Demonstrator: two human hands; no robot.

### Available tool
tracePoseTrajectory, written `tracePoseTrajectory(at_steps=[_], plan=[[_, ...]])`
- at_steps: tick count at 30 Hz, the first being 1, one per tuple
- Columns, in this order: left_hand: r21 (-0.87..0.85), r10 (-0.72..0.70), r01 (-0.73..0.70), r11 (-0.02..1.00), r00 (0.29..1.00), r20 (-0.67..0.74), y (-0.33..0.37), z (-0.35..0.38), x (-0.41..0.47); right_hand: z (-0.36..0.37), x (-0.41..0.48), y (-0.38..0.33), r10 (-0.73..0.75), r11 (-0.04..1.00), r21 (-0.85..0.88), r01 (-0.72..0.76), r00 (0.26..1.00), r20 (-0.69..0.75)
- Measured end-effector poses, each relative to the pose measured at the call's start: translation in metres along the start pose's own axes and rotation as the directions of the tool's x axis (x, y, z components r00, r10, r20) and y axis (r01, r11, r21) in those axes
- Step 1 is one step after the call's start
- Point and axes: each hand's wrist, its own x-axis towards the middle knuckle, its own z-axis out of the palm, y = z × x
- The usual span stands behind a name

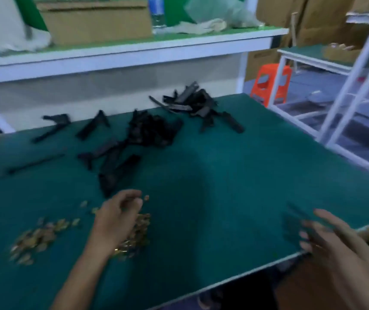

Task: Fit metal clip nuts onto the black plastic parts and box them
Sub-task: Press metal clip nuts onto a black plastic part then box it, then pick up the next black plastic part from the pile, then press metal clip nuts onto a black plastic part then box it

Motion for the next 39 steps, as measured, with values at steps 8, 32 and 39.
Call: tracePoseTrajectory(at_steps=[8,32,39], plan=[[0.428,-0.048,0.134,0.894,0.978,-0.205,-0.052,-0.043,0.077,0.184,-0.018,0.045,-0.031,0.975,-0.173,0.142,0.851,0.524],[0.502,0.061,-0.184,0.845,0.966,0.25,-0.004,0.0,0.06,0.23,-0.015,0.074,0.168,0.978,0.032,-0.208,0.862,0.477],[0.446,0.024,-0.113,0.888,0.98,0.199,-0.016,0.003,0.057,0.225,-0.007,0.07,0.147,0.953,0.146,-0.267,0.822,0.55]])
